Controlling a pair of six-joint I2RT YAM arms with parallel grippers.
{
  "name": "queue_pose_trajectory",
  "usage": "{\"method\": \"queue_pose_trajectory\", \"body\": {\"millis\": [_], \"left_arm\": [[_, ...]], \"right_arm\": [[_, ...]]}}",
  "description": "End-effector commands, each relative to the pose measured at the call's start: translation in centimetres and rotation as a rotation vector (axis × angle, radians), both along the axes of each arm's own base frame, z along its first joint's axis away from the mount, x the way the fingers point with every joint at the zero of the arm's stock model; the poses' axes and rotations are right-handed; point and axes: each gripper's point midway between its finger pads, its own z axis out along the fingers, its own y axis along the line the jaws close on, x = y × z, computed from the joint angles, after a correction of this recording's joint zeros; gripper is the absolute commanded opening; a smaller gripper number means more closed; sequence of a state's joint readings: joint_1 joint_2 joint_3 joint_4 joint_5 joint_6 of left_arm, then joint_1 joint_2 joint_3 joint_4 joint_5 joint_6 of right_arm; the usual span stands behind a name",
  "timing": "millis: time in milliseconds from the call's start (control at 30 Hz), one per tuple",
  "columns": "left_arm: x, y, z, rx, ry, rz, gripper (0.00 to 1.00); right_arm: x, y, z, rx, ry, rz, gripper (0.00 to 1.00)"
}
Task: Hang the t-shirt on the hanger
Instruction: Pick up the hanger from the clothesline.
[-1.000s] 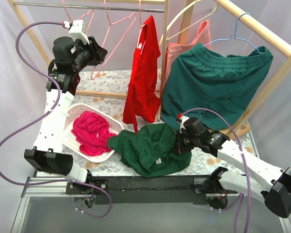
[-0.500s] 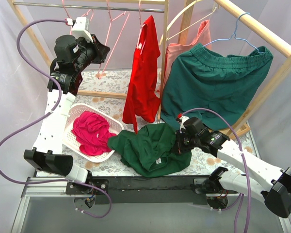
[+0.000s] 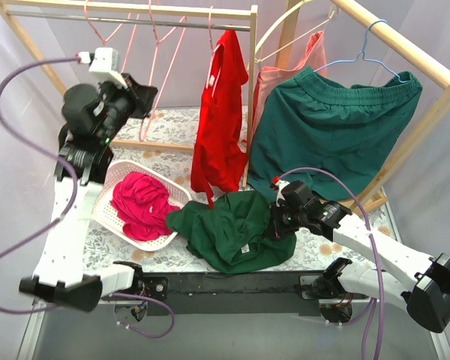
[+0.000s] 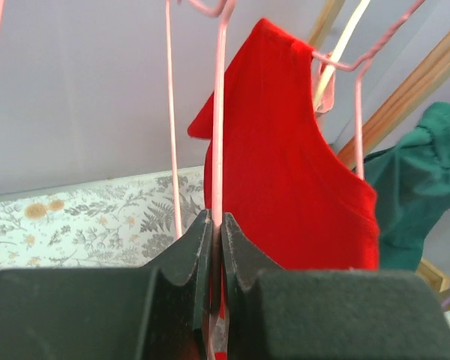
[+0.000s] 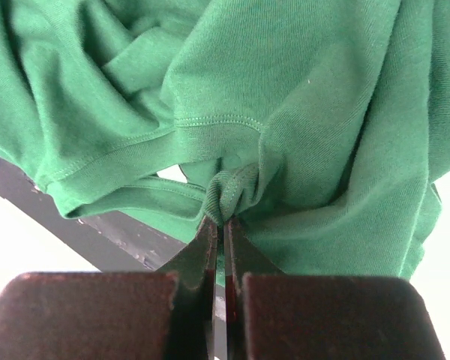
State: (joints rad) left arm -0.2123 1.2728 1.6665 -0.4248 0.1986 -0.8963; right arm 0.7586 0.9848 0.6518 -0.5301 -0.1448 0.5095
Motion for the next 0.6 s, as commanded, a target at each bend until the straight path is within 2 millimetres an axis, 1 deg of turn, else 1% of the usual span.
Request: {"method": "queue_pose_trajectory", "body": {"millis": [0, 67, 100, 133, 167, 200, 233, 300, 400, 467, 500, 533, 567], "left_arm": [[-7.2, 2.0, 2.5, -0.023, -0.083, 0.03, 0.0], [-9.0, 2.3, 2.4, -0.014, -0.072, 0.025, 0.0], [-10.3, 2.6, 2.8, -0.009, -0.074, 0.02, 0.0], [-11.7, 2.7, 3.7, -0.012, -0.098, 0.008, 0.0], [-13.3, 2.7, 4.2, -0.011, -0.112, -0.013, 0.0], [-14.4, 2.8, 4.1, -0.004, -0.11, -0.02, 0.0], [-14.6, 2.9, 4.0, 0.014, -0.109, -0.016, 0.0], [-14.2, 2.6, 3.5, 0.032, -0.096, -0.019, 0.0], [-14.3, 1.4, 4.1, 0.026, -0.109, -0.075, 0.0], [-15.0, 0.7, 4.8, 0.022, -0.14, -0.128, 0.0], [-15.5, -0.1, 4.8, 0.028, -0.146, -0.176, 0.0], [-16.1, -0.7, 5.4, 0.032, -0.164, -0.218, 0.0], [-16.8, -2.0, 5.3, 0.038, -0.163, -0.299, 0.0]], "right_arm": [[0.6, 0.9, 1.4, 0.029, -0.024, 0.034, 0.01], [0.8, 0.9, 1.4, 0.024, -0.028, 0.031, 0.01], [0.9, 1.0, 1.5, 0.024, -0.032, 0.031, 0.01], [1.1, 1.0, 1.7, 0.026, -0.039, 0.027, 0.01], [1.2, 1.0, 1.8, 0.025, -0.047, 0.02, 0.01], [1.3, 0.9, 1.8, 0.022, -0.045, 0.009, 0.01], [1.4, 0.9, 1.7, 0.02, -0.043, 0.007, 0.01], [1.5, 1.0, 1.8, 0.02, -0.042, 0.004, 0.01], [1.7, 1.0, 2.0, 0.019, -0.051, -0.003, 0.01], [1.8, 0.8, 2.0, 0.013, -0.057, -0.013, 0.01], [1.8, 0.8, 2.1, 0.014, -0.058, -0.016, 0.01], [1.7, 0.6, 2.1, 0.007, -0.058, -0.022, 0.01], [1.7, 0.4, 2.0, 0.005, -0.056, -0.029, 0.01]]}}
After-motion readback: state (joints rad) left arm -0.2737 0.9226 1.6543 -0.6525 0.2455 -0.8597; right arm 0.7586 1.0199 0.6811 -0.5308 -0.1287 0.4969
